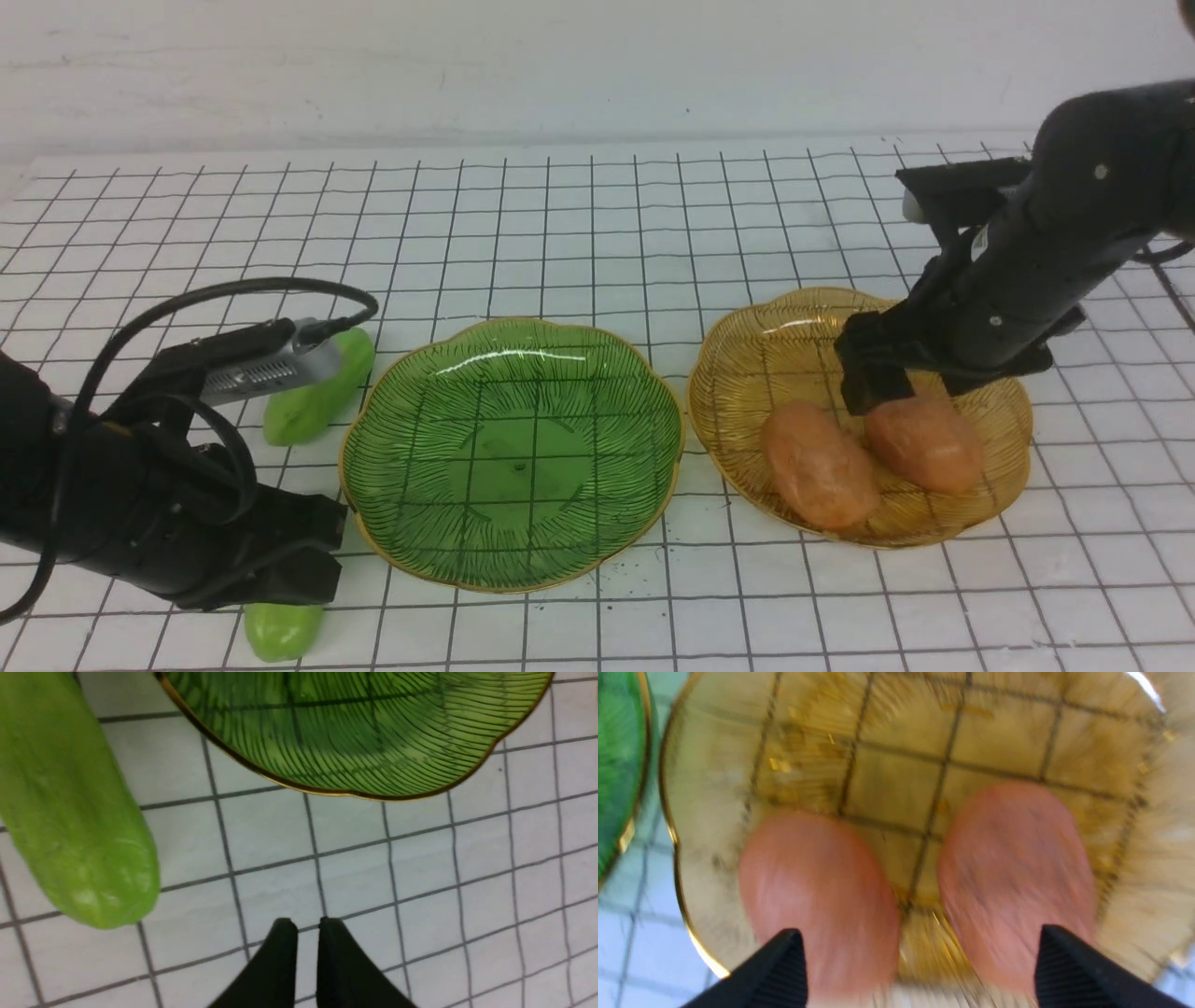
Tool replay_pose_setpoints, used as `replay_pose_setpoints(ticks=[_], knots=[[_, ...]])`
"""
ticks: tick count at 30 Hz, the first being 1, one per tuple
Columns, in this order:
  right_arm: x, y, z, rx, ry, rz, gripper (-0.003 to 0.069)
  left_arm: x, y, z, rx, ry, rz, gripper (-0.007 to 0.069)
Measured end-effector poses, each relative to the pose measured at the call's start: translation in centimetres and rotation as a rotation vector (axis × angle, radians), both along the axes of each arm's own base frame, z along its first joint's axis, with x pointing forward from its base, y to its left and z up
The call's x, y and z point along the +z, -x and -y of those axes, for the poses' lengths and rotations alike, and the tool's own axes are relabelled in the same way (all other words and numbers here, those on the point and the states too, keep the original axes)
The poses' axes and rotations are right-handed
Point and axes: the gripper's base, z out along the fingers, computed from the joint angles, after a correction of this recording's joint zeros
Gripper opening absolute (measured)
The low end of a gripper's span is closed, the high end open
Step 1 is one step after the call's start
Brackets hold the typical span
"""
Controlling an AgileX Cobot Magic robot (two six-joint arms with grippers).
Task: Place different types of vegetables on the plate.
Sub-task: 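Put the green cucumber next to the left plate into that plate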
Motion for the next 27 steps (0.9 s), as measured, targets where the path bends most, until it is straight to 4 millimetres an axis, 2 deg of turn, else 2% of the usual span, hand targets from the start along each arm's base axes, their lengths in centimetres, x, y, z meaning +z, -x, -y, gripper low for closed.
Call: replay_pose_setpoints(ticks=[3, 5, 7, 9, 11, 12, 15, 19, 27], knots=[[1.8, 1.0, 0.6, 0.027, 0.065, -0.073, 0.0418, -0.2, -0.3, -0.7, 0.033, -0.077, 0.027, 0.0125], [2.4, 1.4, 0.7, 0.028, 0.070, -0.091, 0.0355, -0.2, -0.4, -1.0, 0.042, -0.105, 0.036, 0.0152], [3.6, 2.2, 0.9, 0.028, 0.065, -0.087, 0.0211, -0.3, -0.6, -1.4, 0.075, -0.149, 0.045, 0.0202], [4.6, 2.9, 1.0, 0.026, 0.043, -0.069, 0.0117, -0.4, -0.7, -1.7, 0.100, -0.171, 0.043, 0.0245], [5.2, 3.3, 1.0, 0.024, 0.025, -0.056, 0.0070, -0.6, -0.8, -1.8, 0.117, -0.181, 0.033, 0.0265], [6.1, 4.2, 1.0, 0.021, -0.011, -0.041, 0.0022, -0.8, -0.9, -1.9, 0.134, -0.191, 0.020, 0.0291], [7.7, 6.0, 1.2, 0.030, -0.062, -0.008, -0.0008, -1.6, -1.2, -2.0, 0.164, -0.194, -0.022, 0.0325], [9.1, 8.4, 1.7, 0.049, -0.090, 0.028, -0.0013, -3.2, -2.0, -1.9, 0.177, -0.200, -0.076, 0.0340], [9.2, 10.6, 2.5, 0.063, -0.071, 0.036, -0.0014, -5.8, -3.2, -1.9, 0.183, -0.207, -0.148, 0.0340]])
